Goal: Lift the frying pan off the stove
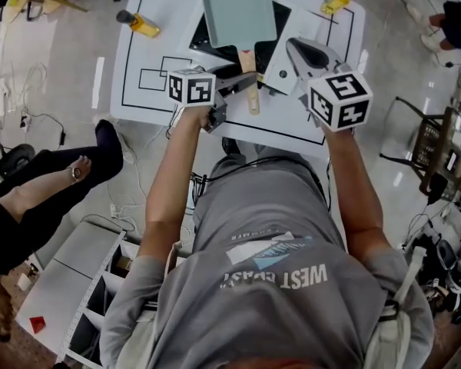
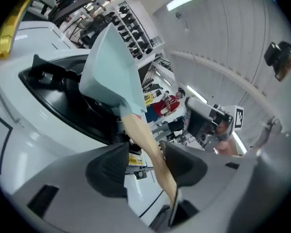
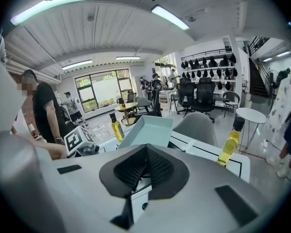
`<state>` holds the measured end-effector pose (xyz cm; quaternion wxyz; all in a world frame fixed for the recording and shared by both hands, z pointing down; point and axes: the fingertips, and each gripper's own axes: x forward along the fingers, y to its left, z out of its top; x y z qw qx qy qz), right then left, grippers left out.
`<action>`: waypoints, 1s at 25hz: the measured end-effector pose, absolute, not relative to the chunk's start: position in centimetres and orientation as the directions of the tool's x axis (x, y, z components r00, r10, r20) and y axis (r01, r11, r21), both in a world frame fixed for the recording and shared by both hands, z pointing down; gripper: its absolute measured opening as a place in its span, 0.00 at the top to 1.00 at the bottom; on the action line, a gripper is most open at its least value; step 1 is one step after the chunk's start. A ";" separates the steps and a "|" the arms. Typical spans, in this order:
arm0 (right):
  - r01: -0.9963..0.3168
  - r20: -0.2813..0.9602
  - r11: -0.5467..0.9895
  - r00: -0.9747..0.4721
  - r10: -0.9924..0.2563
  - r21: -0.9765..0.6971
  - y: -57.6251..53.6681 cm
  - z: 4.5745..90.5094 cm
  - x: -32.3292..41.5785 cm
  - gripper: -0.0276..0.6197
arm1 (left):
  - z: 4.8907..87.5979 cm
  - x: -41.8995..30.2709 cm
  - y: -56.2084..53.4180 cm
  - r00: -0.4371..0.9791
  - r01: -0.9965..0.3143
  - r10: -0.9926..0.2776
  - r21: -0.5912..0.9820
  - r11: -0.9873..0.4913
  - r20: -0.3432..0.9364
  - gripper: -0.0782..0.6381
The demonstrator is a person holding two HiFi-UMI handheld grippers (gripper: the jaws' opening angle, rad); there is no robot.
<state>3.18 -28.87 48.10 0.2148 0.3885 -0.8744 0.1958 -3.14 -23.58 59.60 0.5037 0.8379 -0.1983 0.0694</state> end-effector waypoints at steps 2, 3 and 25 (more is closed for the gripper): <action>-0.762 0.531 0.624 -0.605 -0.594 -0.170 -28.7 48.2 3.3 0.94 | 59.5 -2.6 -23.2 0.923 -0.370 -0.261 0.845 -0.386 0.284 0.62; -0.764 0.532 0.623 -0.602 -0.595 -0.167 -28.7 48.2 3.4 0.94 | 59.5 -2.3 -23.1 0.927 -0.350 -0.266 0.862 -0.367 0.263 0.67; -0.789 0.535 0.593 -0.573 -0.620 -0.158 -28.7 48.2 5.1 0.94 | 57.2 -2.8 -21.9 0.913 -0.226 -0.385 0.952 -0.204 0.135 0.72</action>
